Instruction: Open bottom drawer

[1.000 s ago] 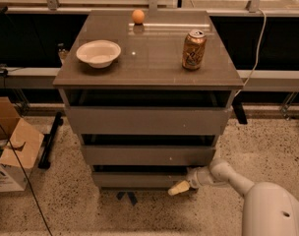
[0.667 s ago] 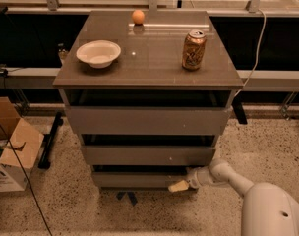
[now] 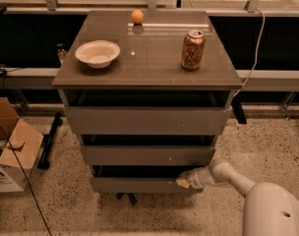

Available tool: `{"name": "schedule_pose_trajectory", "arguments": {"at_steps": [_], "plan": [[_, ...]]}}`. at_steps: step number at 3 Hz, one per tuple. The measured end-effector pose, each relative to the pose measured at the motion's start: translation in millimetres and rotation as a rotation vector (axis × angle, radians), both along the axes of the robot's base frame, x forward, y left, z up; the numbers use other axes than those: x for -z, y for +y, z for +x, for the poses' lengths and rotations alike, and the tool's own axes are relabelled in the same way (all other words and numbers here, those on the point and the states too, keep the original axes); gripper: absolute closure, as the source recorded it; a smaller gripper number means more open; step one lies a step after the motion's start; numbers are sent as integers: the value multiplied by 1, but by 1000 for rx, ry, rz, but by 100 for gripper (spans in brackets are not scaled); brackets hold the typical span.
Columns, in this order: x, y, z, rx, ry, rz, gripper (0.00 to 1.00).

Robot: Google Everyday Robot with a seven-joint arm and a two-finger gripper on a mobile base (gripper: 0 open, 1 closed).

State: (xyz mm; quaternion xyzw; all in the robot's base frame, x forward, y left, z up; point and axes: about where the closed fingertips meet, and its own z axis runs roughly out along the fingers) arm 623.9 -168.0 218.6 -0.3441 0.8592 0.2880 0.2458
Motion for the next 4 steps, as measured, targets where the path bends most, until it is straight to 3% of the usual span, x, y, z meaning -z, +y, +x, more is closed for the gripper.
{"name": "schedule_pose_trajectory", "arguments": {"at_steps": [1,2,4], "plan": [[0,0,0,0,0,0,100],[0,0,0,0,0,0,0],[4,6,-2,-22,2,-33,0]]}}
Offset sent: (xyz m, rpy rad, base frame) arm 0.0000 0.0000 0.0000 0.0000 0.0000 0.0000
